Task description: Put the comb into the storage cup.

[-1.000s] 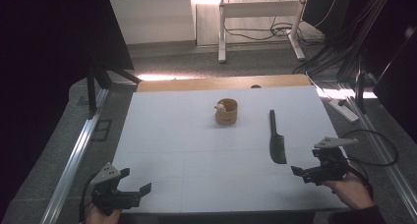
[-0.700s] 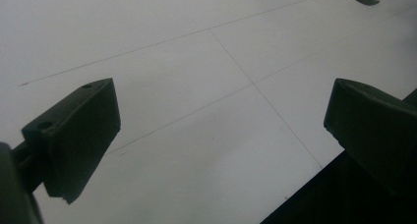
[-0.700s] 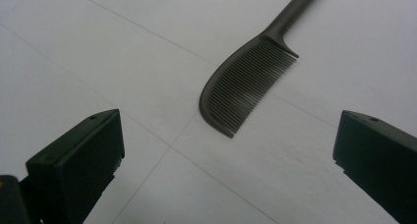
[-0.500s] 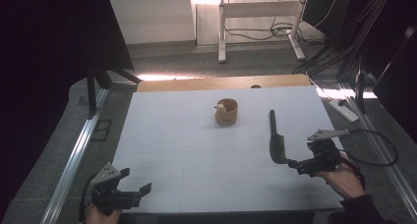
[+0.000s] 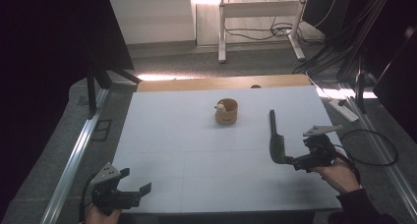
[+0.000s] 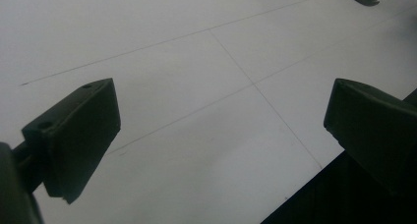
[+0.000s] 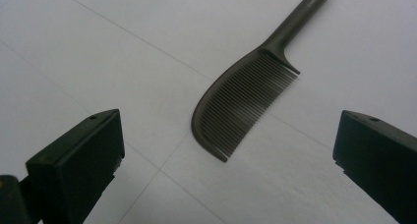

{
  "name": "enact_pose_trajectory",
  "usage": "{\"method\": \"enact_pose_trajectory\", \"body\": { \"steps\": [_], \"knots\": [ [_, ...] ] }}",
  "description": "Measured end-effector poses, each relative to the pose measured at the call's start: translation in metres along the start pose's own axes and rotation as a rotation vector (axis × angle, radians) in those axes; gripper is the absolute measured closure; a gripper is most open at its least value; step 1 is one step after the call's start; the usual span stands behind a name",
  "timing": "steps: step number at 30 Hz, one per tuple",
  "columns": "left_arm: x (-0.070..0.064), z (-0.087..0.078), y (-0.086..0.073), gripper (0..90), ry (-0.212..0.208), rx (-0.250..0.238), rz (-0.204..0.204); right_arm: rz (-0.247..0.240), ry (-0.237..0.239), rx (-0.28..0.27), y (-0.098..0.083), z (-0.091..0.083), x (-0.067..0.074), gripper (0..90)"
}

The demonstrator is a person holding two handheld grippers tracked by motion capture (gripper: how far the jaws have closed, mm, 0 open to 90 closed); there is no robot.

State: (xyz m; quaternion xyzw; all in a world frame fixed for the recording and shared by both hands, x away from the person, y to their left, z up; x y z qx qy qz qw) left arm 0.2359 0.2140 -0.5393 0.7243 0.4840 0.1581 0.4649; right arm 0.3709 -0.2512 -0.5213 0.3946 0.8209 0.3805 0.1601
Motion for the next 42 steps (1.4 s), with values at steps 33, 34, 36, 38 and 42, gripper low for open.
{"method": "enact_pose_trajectory", "body": {
  "steps": [33,34,36,38,42],
  "knots": [
    [0.000,0.000,0.001,0.3,-0.008,-0.006,-0.001,-0.002,0.010,0.015,0.025,0.041,-0.015,0.0],
    [0.000,0.000,0.001,0.3,-0.007,-0.006,-0.001,-0.003,0.009,0.015,0.025,0.042,-0.016,0.0],
    [0.000,0.000,0.001,0.3,-0.008,-0.006,-0.002,-0.005,0.008,0.020,0.025,0.043,-0.017,0.0],
    [0.000,0.000,0.001,0.3,-0.008,-0.006,-0.003,-0.010,0.003,0.032,0.025,0.045,-0.018,0.0],
    [0.000,0.000,0.001,0.2,-0.008,-0.006,-0.003,-0.011,-0.002,0.048,0.027,0.048,-0.020,0.0]
  ]
}}
Point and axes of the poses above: each handheld gripper's, and its own axes: z roughly forward along the jaws, y roughly out of its top, x roughly to its left, the point moved 10 cm from there along z, roughly forward along the jaws, and after that the axes turned 8 degrees about -x, right-handed, at the moved point
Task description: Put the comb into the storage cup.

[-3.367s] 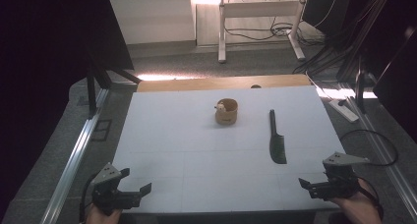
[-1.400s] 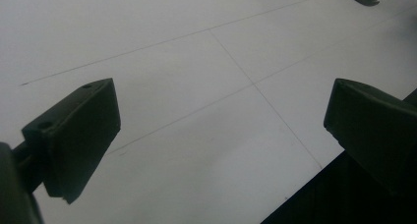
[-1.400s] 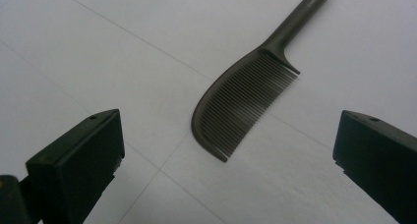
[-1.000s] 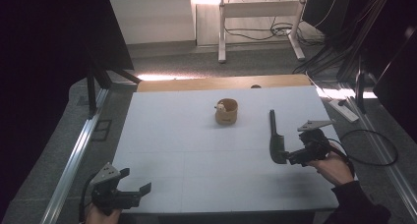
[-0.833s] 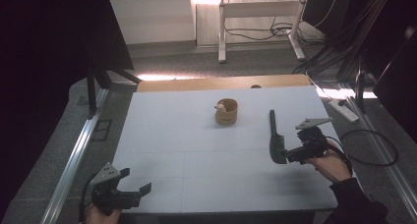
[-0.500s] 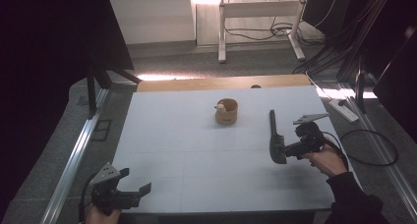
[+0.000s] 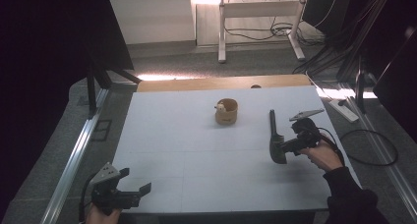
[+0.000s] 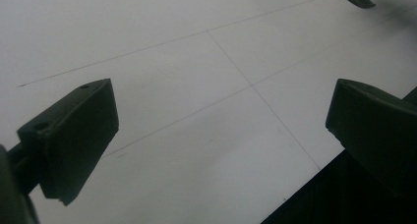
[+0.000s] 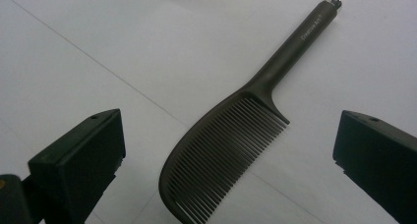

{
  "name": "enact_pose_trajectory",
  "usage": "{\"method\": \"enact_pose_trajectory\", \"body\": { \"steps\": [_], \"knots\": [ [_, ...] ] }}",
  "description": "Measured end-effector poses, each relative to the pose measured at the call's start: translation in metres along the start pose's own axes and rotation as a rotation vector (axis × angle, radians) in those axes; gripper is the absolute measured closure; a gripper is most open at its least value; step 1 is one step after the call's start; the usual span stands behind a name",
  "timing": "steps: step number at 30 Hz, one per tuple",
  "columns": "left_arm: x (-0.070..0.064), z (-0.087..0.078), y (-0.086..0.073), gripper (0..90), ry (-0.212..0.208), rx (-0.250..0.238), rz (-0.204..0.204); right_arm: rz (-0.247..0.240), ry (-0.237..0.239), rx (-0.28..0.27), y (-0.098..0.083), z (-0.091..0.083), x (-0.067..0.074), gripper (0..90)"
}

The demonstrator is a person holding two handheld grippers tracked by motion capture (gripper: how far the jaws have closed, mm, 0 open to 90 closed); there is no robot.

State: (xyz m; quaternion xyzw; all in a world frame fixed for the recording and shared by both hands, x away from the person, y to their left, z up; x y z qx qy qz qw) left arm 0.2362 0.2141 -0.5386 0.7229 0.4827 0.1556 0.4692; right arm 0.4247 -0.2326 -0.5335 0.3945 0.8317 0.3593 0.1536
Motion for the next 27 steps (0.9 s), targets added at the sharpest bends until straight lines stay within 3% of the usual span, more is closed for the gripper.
{"method": "enact_pose_trajectory", "body": {
  "steps": [10,27],
  "knots": [
    [0.000,0.000,0.000,0.3,-0.002,-0.001,-0.001,0.027,-0.004,0.041,0.006,0.011,0.000,0.0],
    [0.000,0.000,0.000,0.3,-0.006,-0.001,-0.005,0.003,-0.009,0.109,0.013,0.030,0.000,0.0]
  ]
}}
Point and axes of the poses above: each handheld gripper's, and its own axes: z roughly forward along the jaws, y roughly out of its top, x roughly to its left, the point moved 10 cm from there along z, roughly forward along the jaws, and after that the axes turned 8 degrees about -x, right-handed, at the moved point
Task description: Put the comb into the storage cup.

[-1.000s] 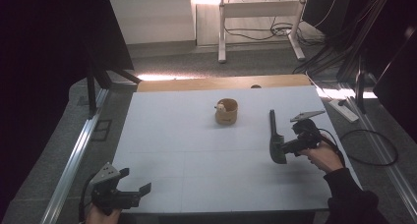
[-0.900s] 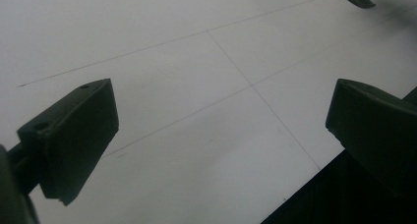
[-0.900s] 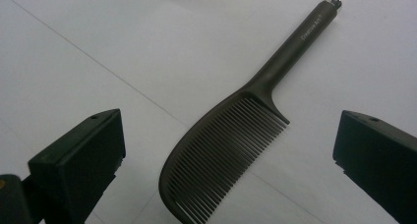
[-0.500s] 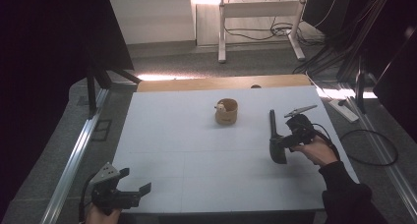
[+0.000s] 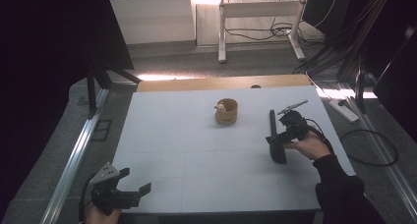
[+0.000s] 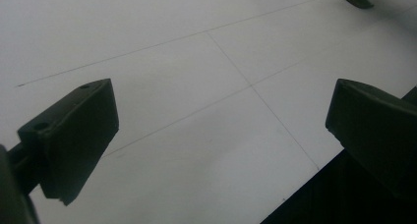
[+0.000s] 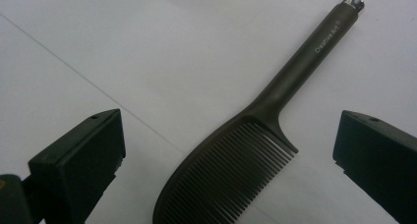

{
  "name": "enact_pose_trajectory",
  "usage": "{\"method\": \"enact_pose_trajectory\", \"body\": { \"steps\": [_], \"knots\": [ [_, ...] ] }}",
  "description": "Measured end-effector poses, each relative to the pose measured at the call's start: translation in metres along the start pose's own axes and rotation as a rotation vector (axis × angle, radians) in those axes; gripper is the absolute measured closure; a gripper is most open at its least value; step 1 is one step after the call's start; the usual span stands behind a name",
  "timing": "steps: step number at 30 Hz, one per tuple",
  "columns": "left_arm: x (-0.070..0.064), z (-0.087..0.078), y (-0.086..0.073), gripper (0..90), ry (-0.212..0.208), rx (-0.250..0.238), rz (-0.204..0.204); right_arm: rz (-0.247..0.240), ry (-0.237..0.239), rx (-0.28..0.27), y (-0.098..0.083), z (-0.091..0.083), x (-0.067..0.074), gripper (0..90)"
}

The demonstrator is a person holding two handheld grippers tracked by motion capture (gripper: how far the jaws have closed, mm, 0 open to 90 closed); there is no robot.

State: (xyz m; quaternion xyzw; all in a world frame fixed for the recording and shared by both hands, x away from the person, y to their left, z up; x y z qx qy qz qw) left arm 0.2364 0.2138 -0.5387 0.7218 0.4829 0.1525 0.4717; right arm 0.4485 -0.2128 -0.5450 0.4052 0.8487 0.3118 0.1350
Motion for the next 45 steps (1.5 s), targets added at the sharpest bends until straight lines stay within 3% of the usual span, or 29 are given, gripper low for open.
{"method": "enact_pose_trajectory", "body": {
  "steps": [17,23,29,35,39,45],
  "knots": [
    [0.000,0.000,0.000,0.3,-0.002,0.001,-0.001,-0.003,-0.025,0.027,0.009,0.015,-0.007,0.0],
    [0.000,0.000,0.000,0.3,-0.001,0.002,0.000,-0.011,-0.047,0.017,0.013,0.018,-0.011,5.4],
    [0.000,0.000,0.000,0.3,0.000,0.002,0.001,-0.020,-0.048,0.010,0.016,0.020,-0.014,32.7],
    [0.000,0.001,0.000,0.4,0.000,0.003,0.002,-0.019,0.019,0.011,0.020,0.022,-0.011,69.2],
    [0.000,0.001,0.000,0.4,0.001,0.003,0.002,-0.008,0.048,0.019,0.023,0.025,-0.011,87.2],
    [0.001,0.001,0.000,0.6,0.003,0.006,0.002,-0.003,0.066,0.029,0.025,0.029,-0.012,90.0]
  ]
}}
Point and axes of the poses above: each handheld gripper's, and its own axes: z roughly forward along the jaws, y roughly out of its top, x roughly to its left, the point moved 10 cm from there along z, roughly forward along the jaws, and after that the axes turned 8 degrees about -x, right-handed, at the moved point
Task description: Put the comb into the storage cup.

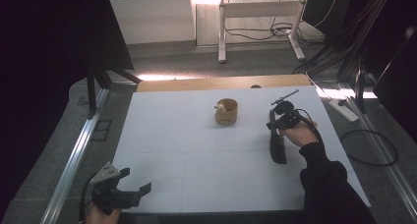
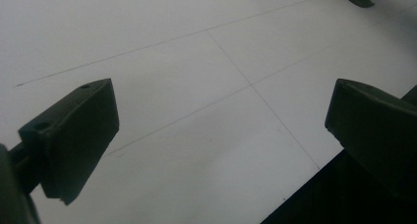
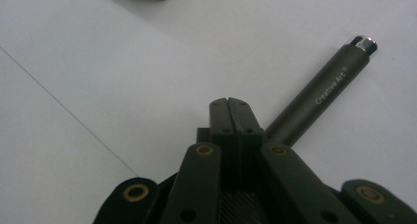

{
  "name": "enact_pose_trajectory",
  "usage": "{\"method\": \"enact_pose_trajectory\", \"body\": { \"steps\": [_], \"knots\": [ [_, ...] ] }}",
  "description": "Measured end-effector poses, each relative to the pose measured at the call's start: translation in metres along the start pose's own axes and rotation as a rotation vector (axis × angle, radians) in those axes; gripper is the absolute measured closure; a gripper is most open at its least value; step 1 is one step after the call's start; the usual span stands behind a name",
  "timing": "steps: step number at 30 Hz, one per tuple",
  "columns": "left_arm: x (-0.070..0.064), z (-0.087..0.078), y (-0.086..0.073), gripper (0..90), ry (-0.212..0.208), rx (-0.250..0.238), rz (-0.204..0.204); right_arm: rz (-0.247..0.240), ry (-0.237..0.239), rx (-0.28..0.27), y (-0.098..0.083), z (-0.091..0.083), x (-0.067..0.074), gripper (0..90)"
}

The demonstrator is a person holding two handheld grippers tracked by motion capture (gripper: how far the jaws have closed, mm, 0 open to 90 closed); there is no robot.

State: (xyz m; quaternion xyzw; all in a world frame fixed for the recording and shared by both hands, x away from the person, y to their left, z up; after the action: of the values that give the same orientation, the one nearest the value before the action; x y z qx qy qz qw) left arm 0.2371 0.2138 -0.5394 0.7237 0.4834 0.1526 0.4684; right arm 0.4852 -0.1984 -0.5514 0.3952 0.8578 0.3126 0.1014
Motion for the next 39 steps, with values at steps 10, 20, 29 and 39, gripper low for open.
{"method": "enact_pose_trajectory", "body": {
  "steps": [10,20,29,39],
  "knots": [
    [0.000,0.000,0.000,0.8,0.003,0.006,0.002,-0.020,-0.019,-0.016,0.000,0.011,-0.002,90.0],
    [0.000,0.000,-0.001,0.9,0.001,0.008,0.006,-0.021,-0.035,0.010,-0.007,0.025,-0.006,90.0],
    [0.000,0.001,-0.001,0.9,0.002,0.014,0.008,-0.046,-0.062,0.005,-0.007,0.033,-0.015,89.9],
    [0.000,0.001,-0.001,1.0,0.003,0.016,0.010,-0.043,-0.080,0.009,-0.010,0.033,-0.025,89.9]
  ]
}}
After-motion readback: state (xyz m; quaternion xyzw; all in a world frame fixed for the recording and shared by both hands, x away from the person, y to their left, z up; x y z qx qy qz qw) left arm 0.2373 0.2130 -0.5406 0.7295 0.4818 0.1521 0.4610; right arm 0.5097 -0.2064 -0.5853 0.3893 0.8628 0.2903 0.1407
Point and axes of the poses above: each handheld gripper's, and its own axes: z roughly forward along the jaws, y roughly out of its top, x roughly to its left, the point moved 10 cm from there along z, roughly forward along the jaws, and after that the axes turned 8 degrees about -x, right-handed, at the moved point
